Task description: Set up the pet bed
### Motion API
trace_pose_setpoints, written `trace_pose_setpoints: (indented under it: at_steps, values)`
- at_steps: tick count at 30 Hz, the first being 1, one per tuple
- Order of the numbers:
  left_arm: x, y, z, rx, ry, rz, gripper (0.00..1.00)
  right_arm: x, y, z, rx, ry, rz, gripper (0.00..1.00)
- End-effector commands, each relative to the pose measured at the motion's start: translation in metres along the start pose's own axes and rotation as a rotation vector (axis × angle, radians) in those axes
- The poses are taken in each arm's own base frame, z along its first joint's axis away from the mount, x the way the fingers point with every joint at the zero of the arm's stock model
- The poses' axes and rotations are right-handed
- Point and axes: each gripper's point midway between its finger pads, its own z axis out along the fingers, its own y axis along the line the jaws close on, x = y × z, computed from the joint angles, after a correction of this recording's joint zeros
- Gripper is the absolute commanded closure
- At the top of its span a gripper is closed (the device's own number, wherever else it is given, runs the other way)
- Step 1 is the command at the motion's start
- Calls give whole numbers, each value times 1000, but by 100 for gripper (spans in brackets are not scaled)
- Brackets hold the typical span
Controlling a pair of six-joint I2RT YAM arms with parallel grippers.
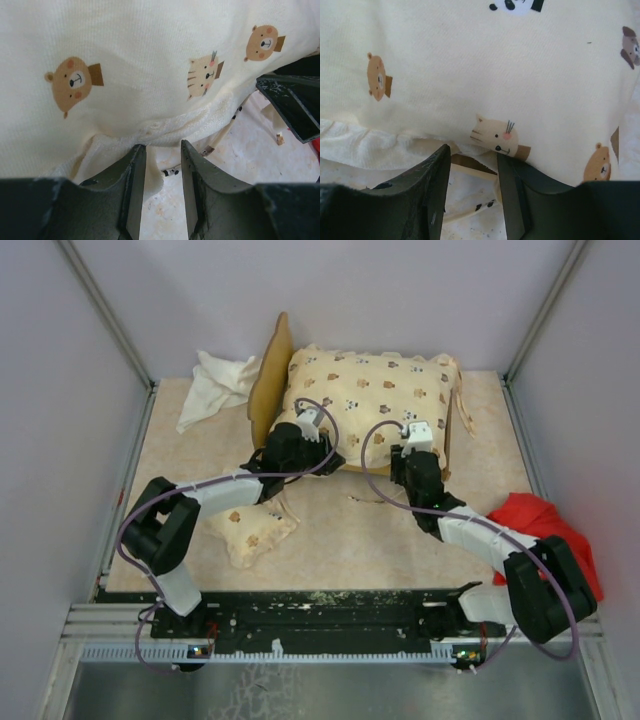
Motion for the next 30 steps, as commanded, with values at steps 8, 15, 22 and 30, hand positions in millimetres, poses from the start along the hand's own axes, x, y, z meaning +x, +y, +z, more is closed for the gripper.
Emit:
trace_pose_setpoints:
  at_steps: [8,15,22,30]
  values:
    - [2,8,-6,-28,-5,-9,60,-12,-5,11,25,-38,-74,64]
    - [2,10,-9,-38,-2,-16,60,-3,-13,11,55,-8,-112,61]
    - [1,13,-13,-50,-4,-19,60,-17,-16,-3,58,35,-98,64]
    - [-3,8,-14,-32,-11,-32,60,-13,-20,-5,59,59,-95,64]
